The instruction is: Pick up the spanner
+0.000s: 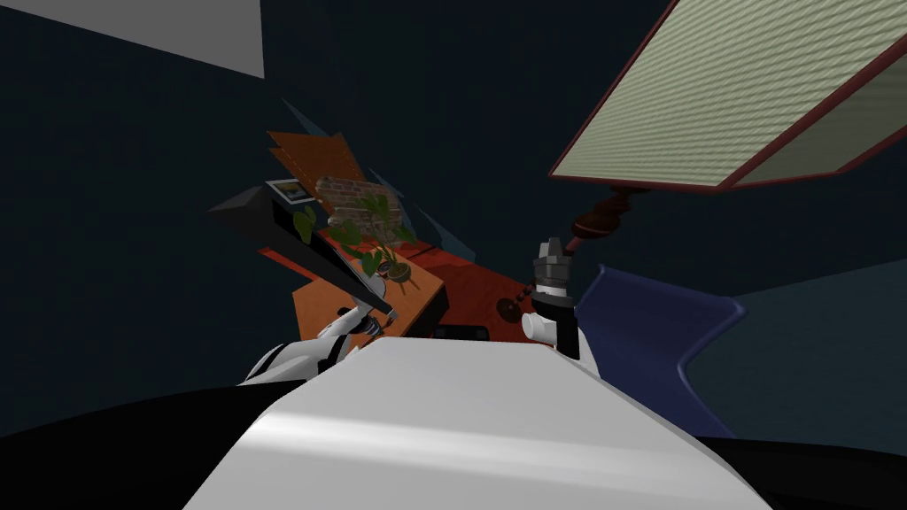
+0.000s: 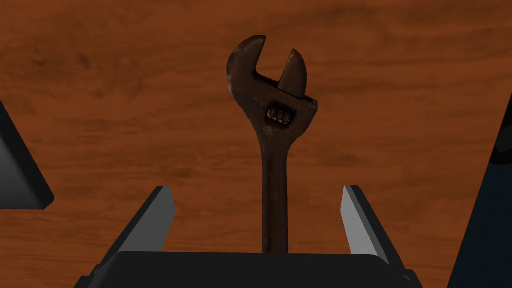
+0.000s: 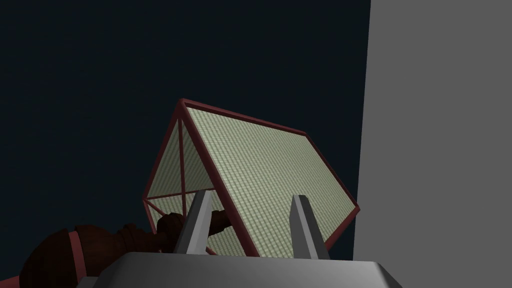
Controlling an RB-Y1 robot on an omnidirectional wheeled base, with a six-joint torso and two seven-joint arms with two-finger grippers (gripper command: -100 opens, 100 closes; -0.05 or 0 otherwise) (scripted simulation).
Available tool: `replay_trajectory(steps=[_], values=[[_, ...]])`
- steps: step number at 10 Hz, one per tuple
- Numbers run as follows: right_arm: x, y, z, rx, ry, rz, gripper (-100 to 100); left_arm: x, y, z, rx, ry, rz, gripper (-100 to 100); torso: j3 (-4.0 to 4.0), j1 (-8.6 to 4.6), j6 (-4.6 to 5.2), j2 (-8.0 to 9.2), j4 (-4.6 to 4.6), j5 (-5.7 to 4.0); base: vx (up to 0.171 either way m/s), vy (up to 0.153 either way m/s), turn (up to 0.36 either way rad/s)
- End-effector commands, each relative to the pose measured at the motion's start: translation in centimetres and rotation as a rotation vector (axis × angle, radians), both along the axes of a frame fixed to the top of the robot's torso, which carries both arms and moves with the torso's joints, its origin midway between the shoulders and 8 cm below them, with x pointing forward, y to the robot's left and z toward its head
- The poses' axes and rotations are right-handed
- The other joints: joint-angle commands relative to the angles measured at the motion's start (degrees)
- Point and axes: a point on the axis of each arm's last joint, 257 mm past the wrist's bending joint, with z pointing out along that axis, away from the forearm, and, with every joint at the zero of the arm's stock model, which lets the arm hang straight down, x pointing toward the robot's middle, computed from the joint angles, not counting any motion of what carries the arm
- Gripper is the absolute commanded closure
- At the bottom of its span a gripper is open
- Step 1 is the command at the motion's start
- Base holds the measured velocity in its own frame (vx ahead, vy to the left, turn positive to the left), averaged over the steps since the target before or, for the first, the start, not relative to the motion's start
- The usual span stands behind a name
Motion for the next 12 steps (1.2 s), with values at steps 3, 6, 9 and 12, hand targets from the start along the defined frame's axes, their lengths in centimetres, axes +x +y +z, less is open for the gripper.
replay_trajectory(steps=[3,6,9,12], values=[[0.0,0.0,0.0,0.0,0.0,0.0,0,-1.7,-1.5,-0.6,-0.053,0.04,0.043,-100,0.0,0.13,0.01,0.0,0.0,0.03,-0.003,0.052,-0.094],[0.0,0.0,0.0,0.0,0.0,0.0,0,-2.0,-2.6,-1.7,-0.051,0.04,0.038,-100,-0.01,-0.09,0.01,-0.02,0.0,-0.02,0.001,0.007,0.005],[0.0,0.0,0.0,0.0,0.0,0.0,0,-2.0,-2.6,-1.7,-0.051,0.04,0.038,-100,-0.01,-0.11,0.01,-0.01,0.0,-0.03,0.0,0.0,0.0],[0.0,0.0,0.0,0.0,0.0,0.0,0,-2.4,-4.2,-3.1,-0.051,0.038,0.03,-100,-0.02,-0.13,0.01,-0.03,0.0,-0.03,-0.001,0.001,-0.004]])
